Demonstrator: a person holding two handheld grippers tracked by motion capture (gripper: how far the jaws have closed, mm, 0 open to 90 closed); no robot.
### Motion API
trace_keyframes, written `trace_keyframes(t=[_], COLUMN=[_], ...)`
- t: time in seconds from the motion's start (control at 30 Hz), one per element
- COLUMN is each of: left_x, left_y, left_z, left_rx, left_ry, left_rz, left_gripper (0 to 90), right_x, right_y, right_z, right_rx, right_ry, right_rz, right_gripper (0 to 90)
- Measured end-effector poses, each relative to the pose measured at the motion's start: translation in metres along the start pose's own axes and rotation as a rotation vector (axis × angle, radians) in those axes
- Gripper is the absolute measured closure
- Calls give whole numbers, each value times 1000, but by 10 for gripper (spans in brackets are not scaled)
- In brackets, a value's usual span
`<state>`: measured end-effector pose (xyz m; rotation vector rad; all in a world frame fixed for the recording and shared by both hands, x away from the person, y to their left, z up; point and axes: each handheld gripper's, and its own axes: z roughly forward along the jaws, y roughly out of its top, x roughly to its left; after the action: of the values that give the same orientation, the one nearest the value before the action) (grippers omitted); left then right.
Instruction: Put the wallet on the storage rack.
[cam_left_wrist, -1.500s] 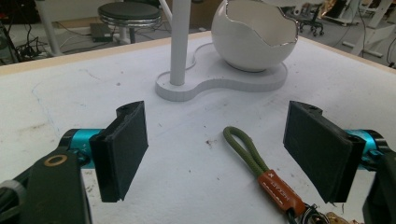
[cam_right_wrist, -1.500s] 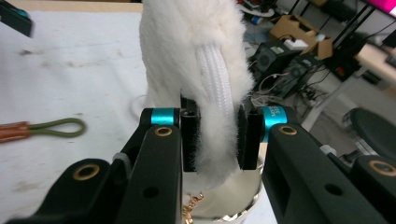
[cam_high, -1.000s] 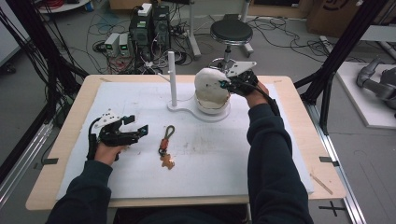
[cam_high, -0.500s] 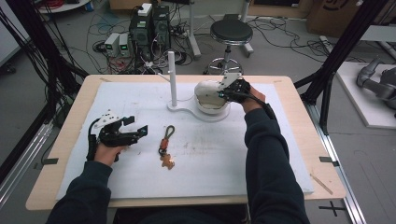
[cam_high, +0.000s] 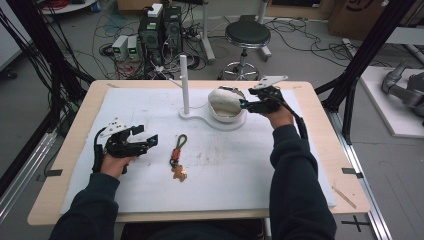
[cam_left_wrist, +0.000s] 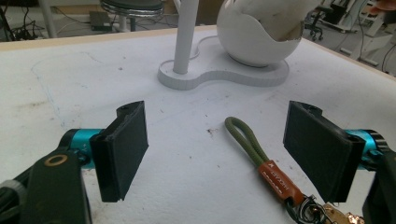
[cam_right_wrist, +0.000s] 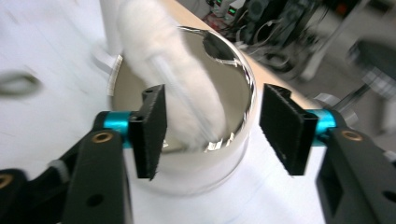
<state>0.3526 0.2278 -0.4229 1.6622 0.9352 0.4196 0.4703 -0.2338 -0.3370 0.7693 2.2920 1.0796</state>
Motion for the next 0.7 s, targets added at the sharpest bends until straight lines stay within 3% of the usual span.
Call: trace_keyframes(t=[0.07,0.17,0.2,0.33,0.37,0.43,0.53,0.7], left_x=[0,-1,-1,-2,-3,-4,-5,-7], left_y=[0,0,0,0,0,0,1,2], left_z=[0,1,1,2,2,2,1,0], left_rx=[2,-1,-2,-3,1,-5,-12,-6], left_ry=[-6,-4,-3,10,15,24,31,53], left_rz=[-6,-17,-22,-28,-25,-19,-9,4], left_gripper=[220,220,220,220,220,220,219,219], right_x=[-3,1,5,22,29,33,41,41], right_y=[-9,-17,-23,-52,-66,-74,-98,-106], right_z=[-22,-36,-41,-59,-63,-64,-67,-68], right_rx=[-17,1,-16,-58,-55,-51,-45,-27], right_ry=[14,13,-4,-39,-49,-57,-89,-85], right_rz=[133,160,155,160,175,182,210,230], right_gripper=[370,333,311,286,284,284,278,267])
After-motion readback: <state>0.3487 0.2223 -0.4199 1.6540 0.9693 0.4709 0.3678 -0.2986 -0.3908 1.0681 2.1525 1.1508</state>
